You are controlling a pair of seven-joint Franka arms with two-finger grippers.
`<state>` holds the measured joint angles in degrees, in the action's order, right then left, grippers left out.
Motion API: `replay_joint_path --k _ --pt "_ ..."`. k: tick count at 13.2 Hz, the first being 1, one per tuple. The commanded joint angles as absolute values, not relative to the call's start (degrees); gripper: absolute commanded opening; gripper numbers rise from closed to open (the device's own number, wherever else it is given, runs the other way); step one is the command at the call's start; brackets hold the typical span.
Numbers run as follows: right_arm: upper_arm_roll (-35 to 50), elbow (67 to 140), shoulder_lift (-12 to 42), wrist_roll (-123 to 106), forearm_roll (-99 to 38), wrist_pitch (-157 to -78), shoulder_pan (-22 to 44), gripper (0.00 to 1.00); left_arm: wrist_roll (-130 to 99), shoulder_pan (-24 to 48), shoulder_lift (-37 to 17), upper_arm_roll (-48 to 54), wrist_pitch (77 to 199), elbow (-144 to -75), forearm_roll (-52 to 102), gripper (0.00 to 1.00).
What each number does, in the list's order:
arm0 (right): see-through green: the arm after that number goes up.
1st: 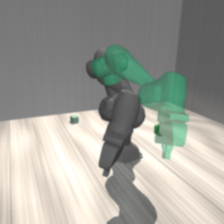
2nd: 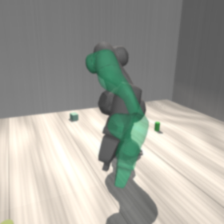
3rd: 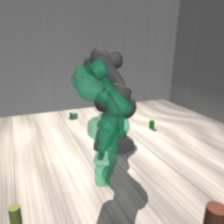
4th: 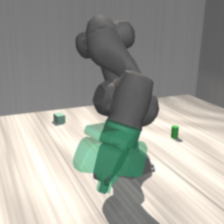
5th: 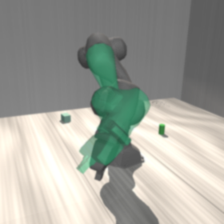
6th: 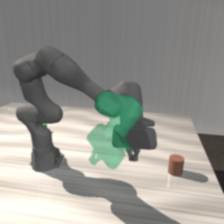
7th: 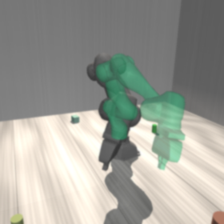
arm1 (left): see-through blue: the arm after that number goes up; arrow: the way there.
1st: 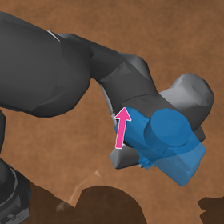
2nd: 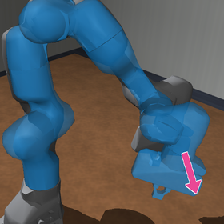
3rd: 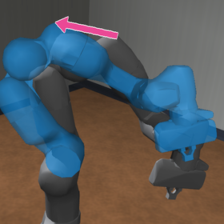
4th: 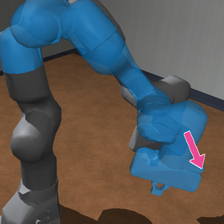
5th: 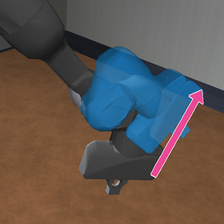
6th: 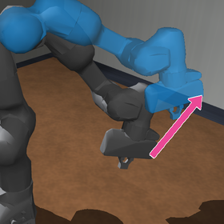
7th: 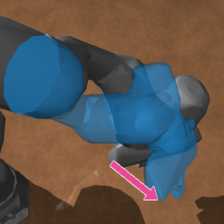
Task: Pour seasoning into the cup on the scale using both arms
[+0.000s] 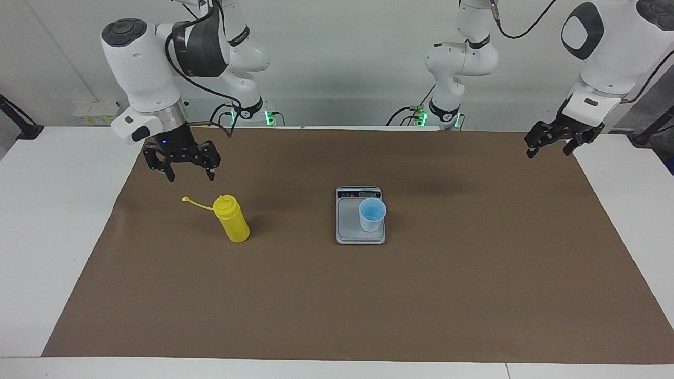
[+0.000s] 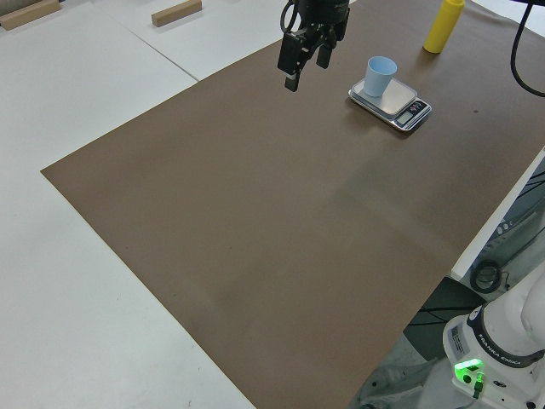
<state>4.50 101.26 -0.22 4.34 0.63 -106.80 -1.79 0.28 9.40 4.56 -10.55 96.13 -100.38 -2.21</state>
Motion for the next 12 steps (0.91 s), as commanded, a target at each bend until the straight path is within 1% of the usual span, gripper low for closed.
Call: replay_joint_path --k 1,5,7,9,12 --pt "5.09 99.40 -1.13 8.60 1.76 -103.45 -2.29 1.00 0.26 9.05 5.10 -10.20 96.06 -100.99 -2.99 1.00" --pt "5.01 99.93 -5.17 8.96 1.05 -98.37 -2.99 1.00 0.26 8.96 5.10 -10.20 96.06 -100.99 -2.99 1.00" --pt "4.66 99.58 -6.15 8.88 0.88 -95.37 -2.99 1.00 0.26 9.05 5.10 -10.20 96.06 -100.99 -2.99 1.00" --pt "4.48 97.57 -5.72 8.88 0.79 -94.40 -3.08 1.00 0.26 8.96 5.10 -10.20 96.15 -101.07 -2.99 1.00" --pt "4.75 93.62 -3.52 8.88 0.70 -92.82 -2.99 1.00 0.26 8.96 5.10 -10.20 96.06 -101.07 -2.99 1.00"
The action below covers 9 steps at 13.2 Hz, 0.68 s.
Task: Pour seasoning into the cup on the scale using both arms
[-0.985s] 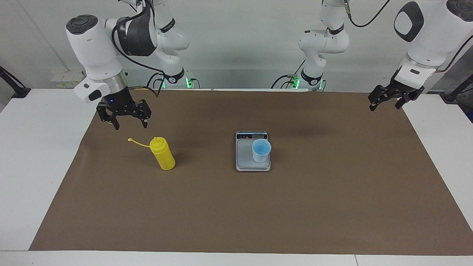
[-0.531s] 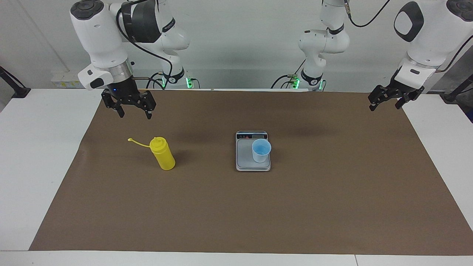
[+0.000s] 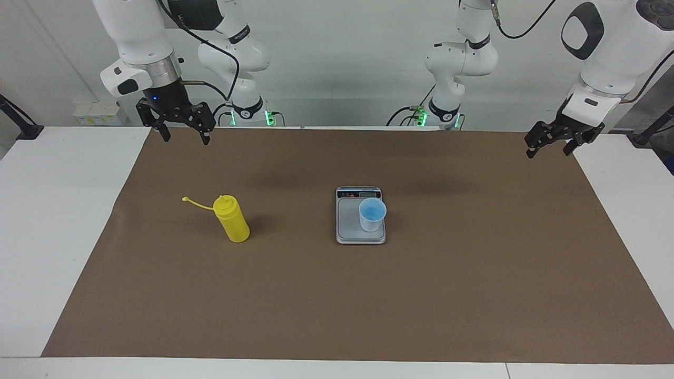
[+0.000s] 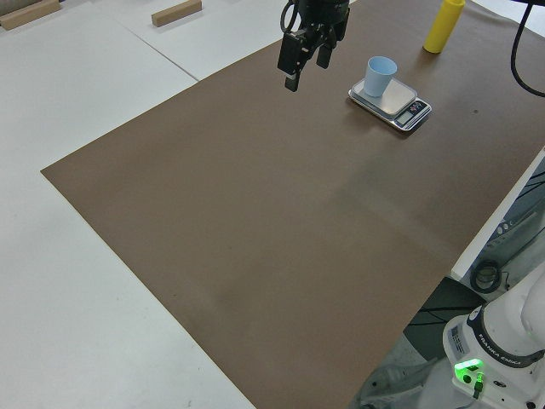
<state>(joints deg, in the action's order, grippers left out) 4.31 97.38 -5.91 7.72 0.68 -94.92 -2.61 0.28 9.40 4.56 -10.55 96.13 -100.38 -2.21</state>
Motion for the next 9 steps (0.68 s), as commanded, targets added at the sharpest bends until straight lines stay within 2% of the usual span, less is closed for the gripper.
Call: replay_joint_path --k 1,4,9 --pt "4.83 91.86 -2.91 8.88 0.79 -92.29 -3.08 1.00 0.26 8.96 5.10 -10.20 96.06 -100.99 -2.99 1.00" --pt "4.83 84.75 1.57 8.88 1.06 -87.91 -3.16 1.00 0.26 8.97 5.10 -10.20 96.06 -100.99 -2.99 1.00" --pt "4.83 89.11 -0.17 9.14 1.23 -87.45 -3.16 1.00 0.26 8.97 5.10 -10.20 96.06 -100.99 -2.99 1.00"
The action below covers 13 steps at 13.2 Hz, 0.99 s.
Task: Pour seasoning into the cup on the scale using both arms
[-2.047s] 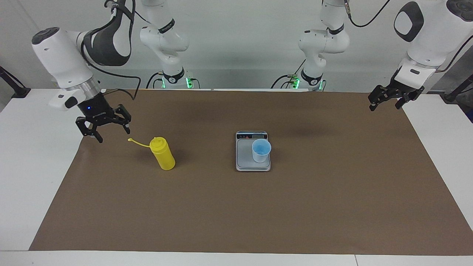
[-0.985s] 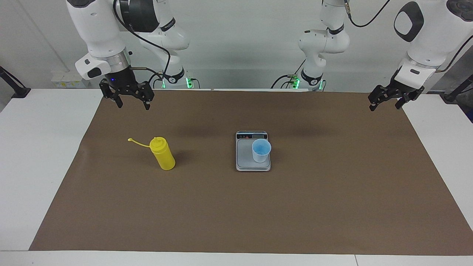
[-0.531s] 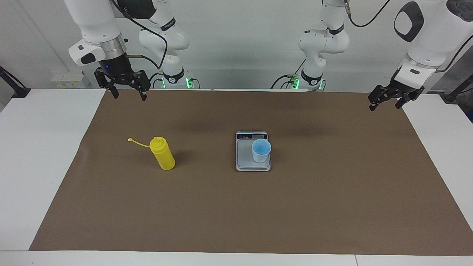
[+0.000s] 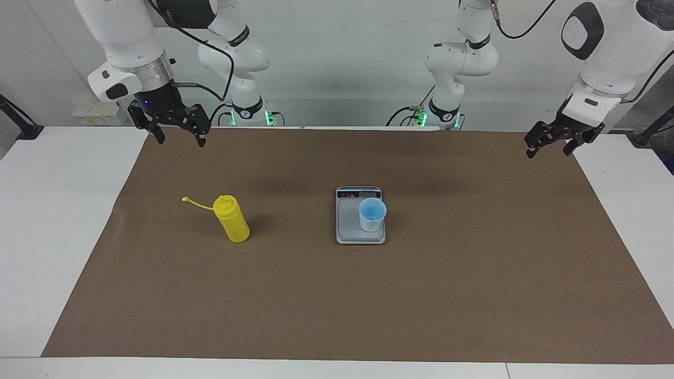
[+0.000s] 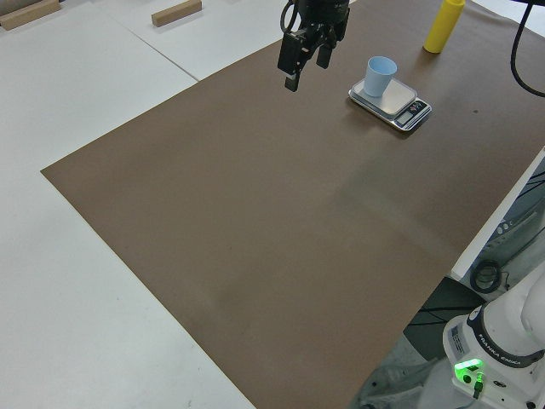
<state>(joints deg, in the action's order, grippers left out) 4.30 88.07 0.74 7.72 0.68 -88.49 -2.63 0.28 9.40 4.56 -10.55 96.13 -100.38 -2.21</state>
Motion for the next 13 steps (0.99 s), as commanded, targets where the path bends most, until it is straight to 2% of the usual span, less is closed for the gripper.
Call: replay_joint_path --k 1,13 --pt "4.83 90.25 -0.87 9.14 1.23 -87.54 -3.08 1.00 0.26 8.96 5.10 -10.20 96.06 -101.07 -2.99 1.00" --pt "4.83 91.14 -1.14 9.14 1.14 -88.59 -3.08 1.00 0.35 9.58 5.01 -10.11 96.07 -100.99 -2.99 1.00"
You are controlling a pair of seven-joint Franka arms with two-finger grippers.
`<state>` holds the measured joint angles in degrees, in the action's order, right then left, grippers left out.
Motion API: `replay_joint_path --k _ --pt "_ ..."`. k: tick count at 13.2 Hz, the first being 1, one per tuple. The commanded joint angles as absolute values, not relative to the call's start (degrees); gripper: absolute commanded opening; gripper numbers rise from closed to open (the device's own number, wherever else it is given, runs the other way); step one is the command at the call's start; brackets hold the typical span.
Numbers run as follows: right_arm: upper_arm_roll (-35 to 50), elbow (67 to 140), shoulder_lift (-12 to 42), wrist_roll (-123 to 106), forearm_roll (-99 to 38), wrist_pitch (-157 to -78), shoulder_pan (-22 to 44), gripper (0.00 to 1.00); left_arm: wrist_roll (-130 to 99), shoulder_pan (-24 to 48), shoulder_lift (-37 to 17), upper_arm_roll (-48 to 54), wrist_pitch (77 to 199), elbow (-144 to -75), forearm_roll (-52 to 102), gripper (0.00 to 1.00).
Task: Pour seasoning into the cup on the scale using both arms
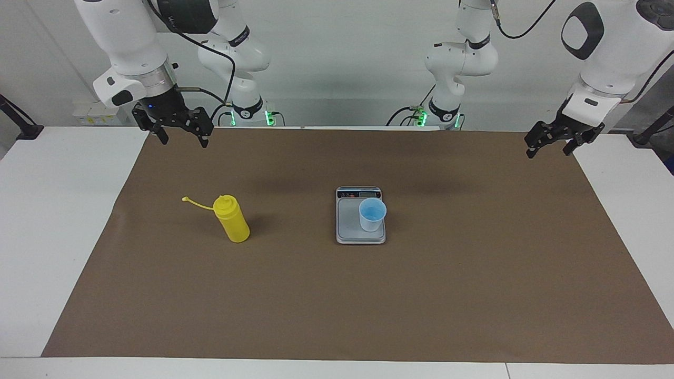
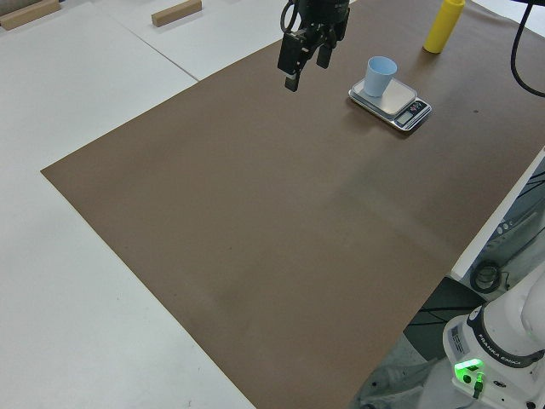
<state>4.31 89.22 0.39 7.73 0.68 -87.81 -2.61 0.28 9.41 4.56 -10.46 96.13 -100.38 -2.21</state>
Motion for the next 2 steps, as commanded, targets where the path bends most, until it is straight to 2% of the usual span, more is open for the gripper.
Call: replay_joint_path --k 1,2 --pt "4.83 91.14 -1.14 9.14 1.23 -88.59 -3.08 1.00 0.53 9.49 5.01 -10.11 96.15 -100.99 -2.99 1.00" --pt "4.83 91.14 -1.14 9.14 1.14 -88.59 -3.08 1.00 0.27 9.14 5.01 -10.19 96.15 -100.99 -2.99 1.00"
